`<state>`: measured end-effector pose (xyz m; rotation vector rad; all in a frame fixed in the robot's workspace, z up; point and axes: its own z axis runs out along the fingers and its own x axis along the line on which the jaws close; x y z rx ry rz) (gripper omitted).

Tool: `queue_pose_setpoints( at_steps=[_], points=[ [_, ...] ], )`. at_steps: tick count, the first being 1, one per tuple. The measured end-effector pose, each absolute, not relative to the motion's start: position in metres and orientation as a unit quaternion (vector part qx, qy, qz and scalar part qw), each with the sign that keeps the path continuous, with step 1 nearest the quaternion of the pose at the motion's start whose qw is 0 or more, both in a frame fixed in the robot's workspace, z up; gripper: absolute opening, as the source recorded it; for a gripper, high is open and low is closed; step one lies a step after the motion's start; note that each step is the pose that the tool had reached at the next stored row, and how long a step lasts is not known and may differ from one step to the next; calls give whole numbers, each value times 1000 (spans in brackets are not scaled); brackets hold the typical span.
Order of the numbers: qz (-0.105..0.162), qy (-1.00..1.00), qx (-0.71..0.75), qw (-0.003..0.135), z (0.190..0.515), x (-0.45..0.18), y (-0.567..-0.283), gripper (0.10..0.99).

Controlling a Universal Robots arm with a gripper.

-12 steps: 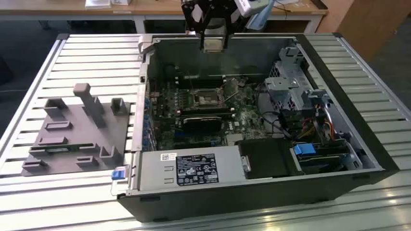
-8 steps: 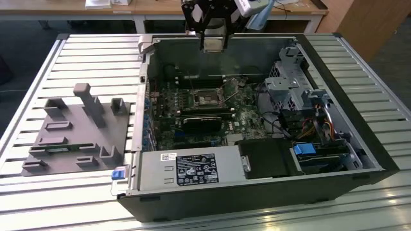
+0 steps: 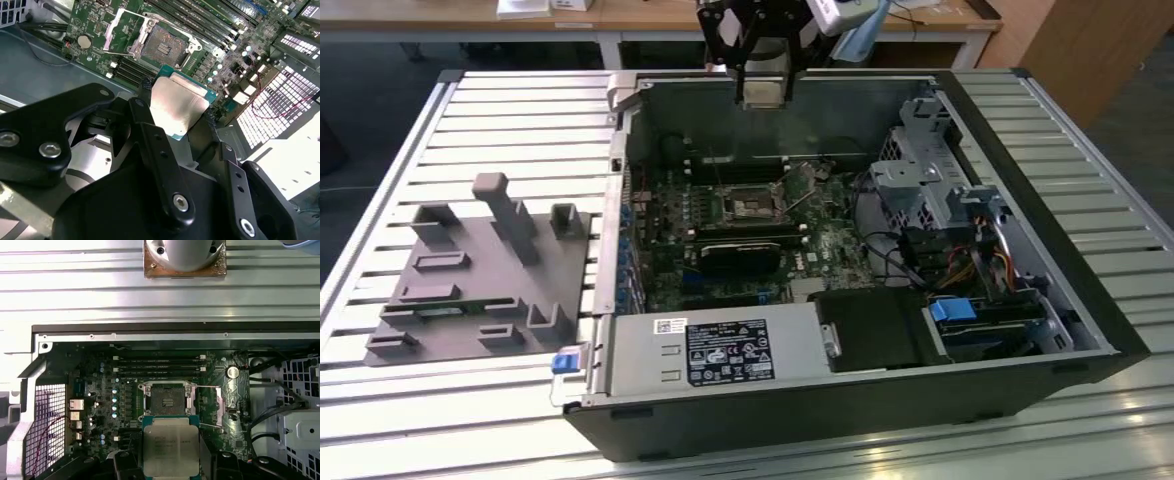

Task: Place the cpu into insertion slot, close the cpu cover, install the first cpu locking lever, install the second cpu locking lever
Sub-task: 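Place the cpu into insertion slot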

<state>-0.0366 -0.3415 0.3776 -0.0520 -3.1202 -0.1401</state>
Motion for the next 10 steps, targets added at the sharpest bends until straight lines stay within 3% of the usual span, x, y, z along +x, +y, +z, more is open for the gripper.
queue_pose_setpoints(
  at_steps=[10],
  points=[
    [-45, -999, -24, 9, 378, -37, -342, 541]
  ],
)
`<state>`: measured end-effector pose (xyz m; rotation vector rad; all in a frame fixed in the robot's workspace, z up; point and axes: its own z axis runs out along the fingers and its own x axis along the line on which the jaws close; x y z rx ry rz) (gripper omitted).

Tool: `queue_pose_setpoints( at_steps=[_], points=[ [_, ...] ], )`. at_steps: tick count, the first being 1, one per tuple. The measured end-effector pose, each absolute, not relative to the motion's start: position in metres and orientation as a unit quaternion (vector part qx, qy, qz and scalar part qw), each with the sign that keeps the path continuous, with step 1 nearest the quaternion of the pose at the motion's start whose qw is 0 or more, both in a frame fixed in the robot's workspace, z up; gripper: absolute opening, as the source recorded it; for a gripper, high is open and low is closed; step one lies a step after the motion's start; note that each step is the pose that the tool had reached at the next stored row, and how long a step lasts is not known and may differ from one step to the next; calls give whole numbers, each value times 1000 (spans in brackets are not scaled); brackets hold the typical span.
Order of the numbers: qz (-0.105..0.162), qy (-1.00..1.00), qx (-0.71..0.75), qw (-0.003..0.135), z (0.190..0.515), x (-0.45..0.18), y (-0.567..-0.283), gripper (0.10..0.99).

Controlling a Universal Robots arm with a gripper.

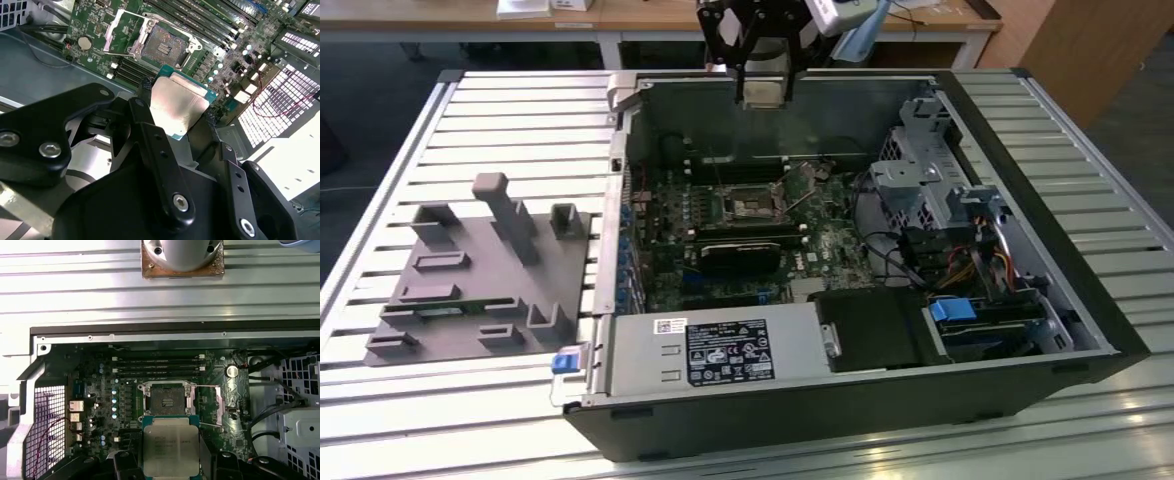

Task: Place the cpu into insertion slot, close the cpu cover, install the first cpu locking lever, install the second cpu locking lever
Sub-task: 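Place the cpu into insertion slot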

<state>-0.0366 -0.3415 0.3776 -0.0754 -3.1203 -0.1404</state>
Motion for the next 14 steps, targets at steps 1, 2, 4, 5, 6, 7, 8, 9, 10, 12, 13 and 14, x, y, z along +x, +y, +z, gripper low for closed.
queue_pose_setpoints(
  at_steps=[1, 2, 4, 5, 6, 7, 8, 9, 10, 12, 13, 14],
  points=[
    [-45, -999, -24, 9, 378, -37, -342, 541],
    [-45, -999, -25, 9, 378, -37, -342, 541],
    [-45, -999, -25, 9, 378, -37, -342, 541],
    [-45, -999, -25, 9, 378, -37, -342, 541],
    [-45, -999, -25, 9, 378, -37, -342, 541],
    [-45, -999, -26, 9, 378, -37, -341, 541],
    [-45, -999, -26, 9, 378, -37, -341, 541],
    [-45, -999, -26, 8, 378, -37, -342, 541],
    [-45, -999, -26, 8, 378, -37, -342, 541],
    [-45, -999, -27, 8, 378, -37, -342, 541],
    [-45, -999, -27, 8, 378, -37, -341, 541],
    [-45, -999, -27, 8, 378, -37, -342, 541]
  ],
)
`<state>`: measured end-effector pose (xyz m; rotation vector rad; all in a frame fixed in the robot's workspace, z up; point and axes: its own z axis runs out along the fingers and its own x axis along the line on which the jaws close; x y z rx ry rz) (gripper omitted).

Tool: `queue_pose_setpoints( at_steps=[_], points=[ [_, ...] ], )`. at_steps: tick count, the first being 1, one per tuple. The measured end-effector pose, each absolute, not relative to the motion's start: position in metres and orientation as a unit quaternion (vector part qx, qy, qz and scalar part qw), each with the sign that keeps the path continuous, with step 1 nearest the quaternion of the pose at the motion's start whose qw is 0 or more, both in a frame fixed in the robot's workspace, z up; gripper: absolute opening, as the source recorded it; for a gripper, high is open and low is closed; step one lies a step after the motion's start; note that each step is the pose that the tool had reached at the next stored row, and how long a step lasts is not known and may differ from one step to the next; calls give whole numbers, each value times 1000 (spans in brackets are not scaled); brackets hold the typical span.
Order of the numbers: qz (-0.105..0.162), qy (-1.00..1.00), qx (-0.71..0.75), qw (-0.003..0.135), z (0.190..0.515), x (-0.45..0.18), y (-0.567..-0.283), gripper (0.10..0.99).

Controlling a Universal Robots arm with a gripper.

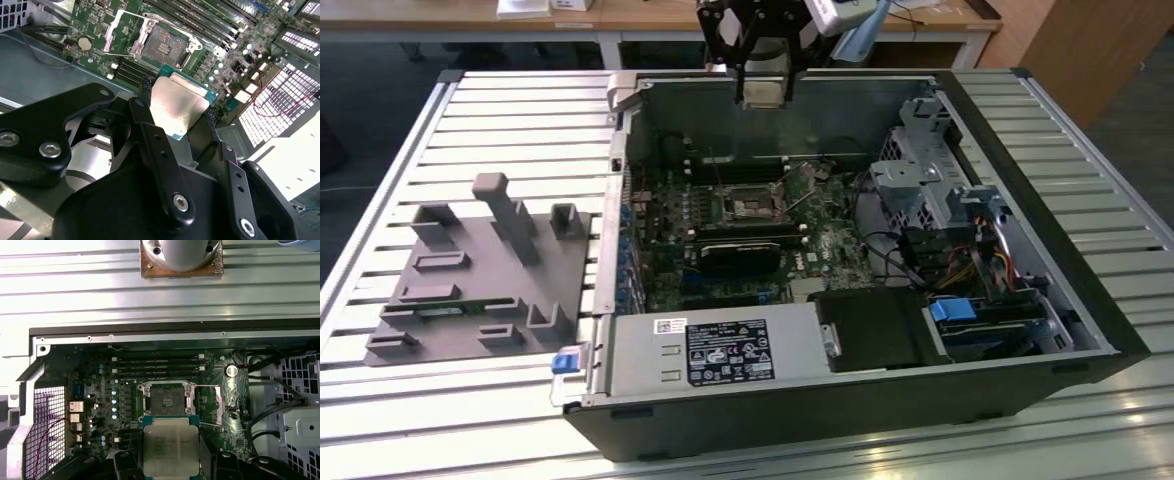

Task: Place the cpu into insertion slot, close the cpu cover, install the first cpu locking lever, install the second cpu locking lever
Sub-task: 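Place the cpu into insertion slot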

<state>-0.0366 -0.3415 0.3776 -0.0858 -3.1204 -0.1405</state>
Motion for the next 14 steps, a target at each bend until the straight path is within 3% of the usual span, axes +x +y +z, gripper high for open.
queue_pose_setpoints(
  at_steps=[14],
  points=[
    [-45, -998, -33, 8, 378, -37, -341, 541]
  ],
)
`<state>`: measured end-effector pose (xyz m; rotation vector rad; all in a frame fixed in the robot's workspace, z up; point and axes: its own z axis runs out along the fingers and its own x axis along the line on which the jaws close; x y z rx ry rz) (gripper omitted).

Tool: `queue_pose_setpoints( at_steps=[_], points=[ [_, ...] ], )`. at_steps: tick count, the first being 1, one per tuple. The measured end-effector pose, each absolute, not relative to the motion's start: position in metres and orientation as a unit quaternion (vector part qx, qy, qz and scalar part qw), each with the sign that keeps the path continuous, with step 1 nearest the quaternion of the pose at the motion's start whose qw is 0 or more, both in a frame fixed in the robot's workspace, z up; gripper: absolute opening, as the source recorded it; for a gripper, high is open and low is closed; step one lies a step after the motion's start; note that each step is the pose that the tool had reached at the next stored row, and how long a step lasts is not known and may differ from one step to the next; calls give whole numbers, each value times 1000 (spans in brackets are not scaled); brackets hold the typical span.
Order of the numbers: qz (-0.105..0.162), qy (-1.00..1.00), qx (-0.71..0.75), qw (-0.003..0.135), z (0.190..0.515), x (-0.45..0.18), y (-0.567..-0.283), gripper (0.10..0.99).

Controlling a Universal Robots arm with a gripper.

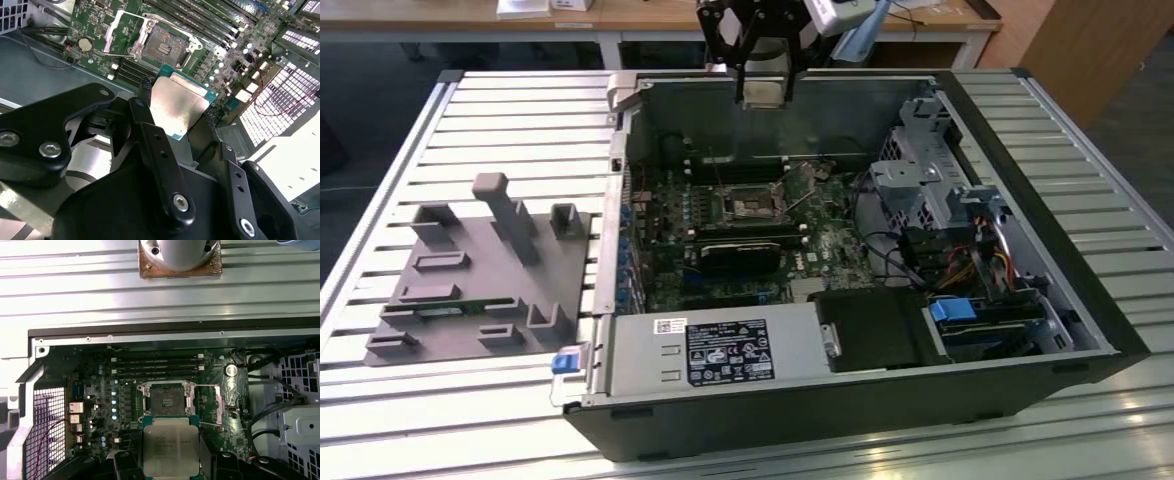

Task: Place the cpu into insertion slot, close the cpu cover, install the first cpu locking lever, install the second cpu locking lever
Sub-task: 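Place the cpu into insertion slot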

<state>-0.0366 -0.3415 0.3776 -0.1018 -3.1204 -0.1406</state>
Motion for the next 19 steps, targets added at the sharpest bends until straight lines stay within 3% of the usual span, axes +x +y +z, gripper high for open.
queue_pose_setpoints(
  at_steps=[19],
  points=[
    [-45, -998, -42, 8, 378, -37, -342, 541]
  ],
)
